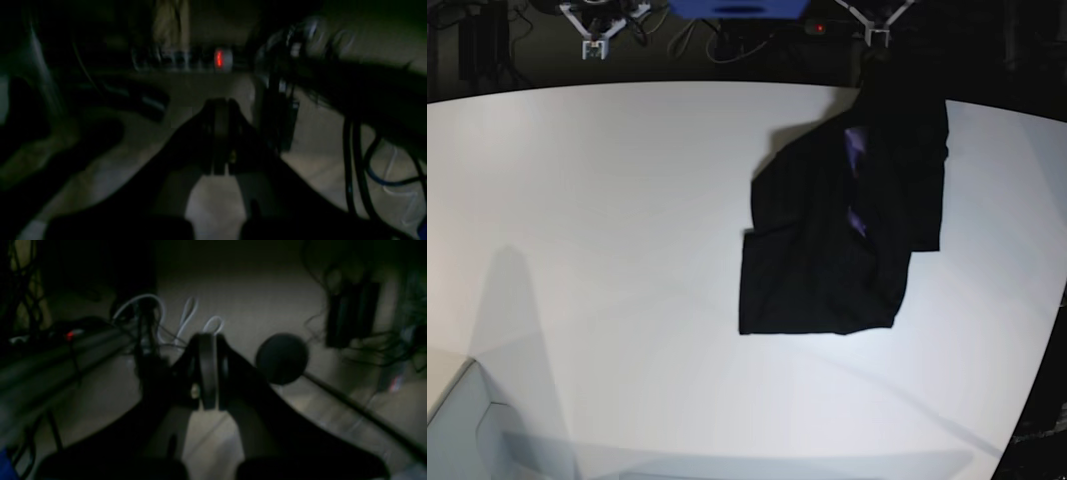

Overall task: Layout the t-shirt on the table in an organized manner, then fold the t-shirt properly
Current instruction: 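Move both grippers out from the rest pose toward the table, then lower the left gripper onto the black t-shirt and grasp its edge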

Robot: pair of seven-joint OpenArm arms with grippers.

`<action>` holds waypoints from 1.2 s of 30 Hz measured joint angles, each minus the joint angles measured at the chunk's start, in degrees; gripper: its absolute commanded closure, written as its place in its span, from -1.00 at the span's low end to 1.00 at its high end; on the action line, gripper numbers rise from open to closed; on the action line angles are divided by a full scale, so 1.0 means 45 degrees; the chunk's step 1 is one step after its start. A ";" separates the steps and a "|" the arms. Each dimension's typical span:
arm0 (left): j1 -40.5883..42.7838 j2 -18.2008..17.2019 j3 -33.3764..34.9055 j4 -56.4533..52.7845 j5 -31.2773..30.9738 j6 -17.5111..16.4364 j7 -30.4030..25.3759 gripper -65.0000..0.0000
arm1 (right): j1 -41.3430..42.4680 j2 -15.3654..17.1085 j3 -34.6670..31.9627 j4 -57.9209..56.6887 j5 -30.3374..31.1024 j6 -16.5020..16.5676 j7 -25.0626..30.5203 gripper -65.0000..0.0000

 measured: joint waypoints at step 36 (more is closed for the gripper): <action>0.7655 -0.2603 -0.2273 1.4547 -0.3691 0.0000 -0.0083 1.00 | -0.0568 -0.1127 -0.3740 1.2084 0.0034 0.0053 -0.3886 1.00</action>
